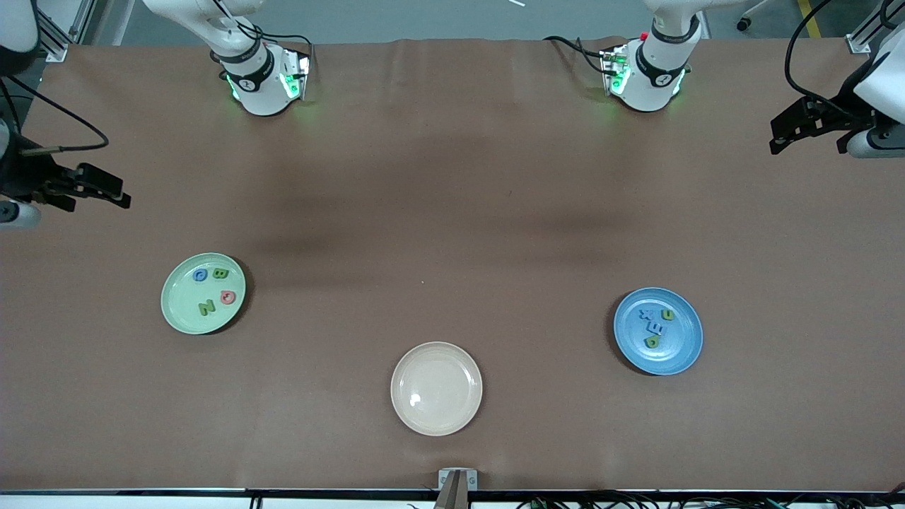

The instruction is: Sort upper and lower case letters into plates

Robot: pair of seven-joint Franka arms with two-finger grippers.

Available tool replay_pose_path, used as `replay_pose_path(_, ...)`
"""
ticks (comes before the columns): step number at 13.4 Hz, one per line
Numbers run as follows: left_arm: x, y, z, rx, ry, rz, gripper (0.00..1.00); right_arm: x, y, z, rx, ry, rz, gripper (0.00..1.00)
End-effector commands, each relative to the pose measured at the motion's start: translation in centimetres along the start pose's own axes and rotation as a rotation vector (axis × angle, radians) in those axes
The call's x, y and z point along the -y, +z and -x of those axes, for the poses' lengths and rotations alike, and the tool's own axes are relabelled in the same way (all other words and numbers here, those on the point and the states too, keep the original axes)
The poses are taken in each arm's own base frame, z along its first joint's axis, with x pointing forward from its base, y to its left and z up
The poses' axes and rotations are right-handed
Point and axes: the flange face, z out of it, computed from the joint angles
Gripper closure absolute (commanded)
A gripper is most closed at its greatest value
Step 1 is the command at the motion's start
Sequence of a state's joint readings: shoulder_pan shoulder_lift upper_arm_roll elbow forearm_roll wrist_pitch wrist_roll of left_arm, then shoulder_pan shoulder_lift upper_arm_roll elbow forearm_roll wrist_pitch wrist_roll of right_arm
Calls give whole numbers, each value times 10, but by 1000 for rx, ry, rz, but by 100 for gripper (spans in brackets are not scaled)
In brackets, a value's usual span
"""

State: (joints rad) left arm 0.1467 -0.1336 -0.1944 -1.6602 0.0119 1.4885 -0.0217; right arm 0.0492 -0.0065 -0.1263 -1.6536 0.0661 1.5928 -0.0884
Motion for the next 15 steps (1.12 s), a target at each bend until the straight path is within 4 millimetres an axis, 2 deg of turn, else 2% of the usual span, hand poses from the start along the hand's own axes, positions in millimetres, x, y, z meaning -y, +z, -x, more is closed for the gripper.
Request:
replay_pose_path(1,1,-7,6,-2,18,20,0,4,-30,3,-12,18,27,0)
replay_pose_path(3,1,-14,3,-18,20,22,0,4,-50,5,-38,16,33,0)
replay_pose_path(6,2,-18,3,-25,17,23,0,5,-67,7,-53,16,38,0)
replay_pose_path(15,-1,-24,3,-37,20,48,0,6,-70,5,-75,12,43,0)
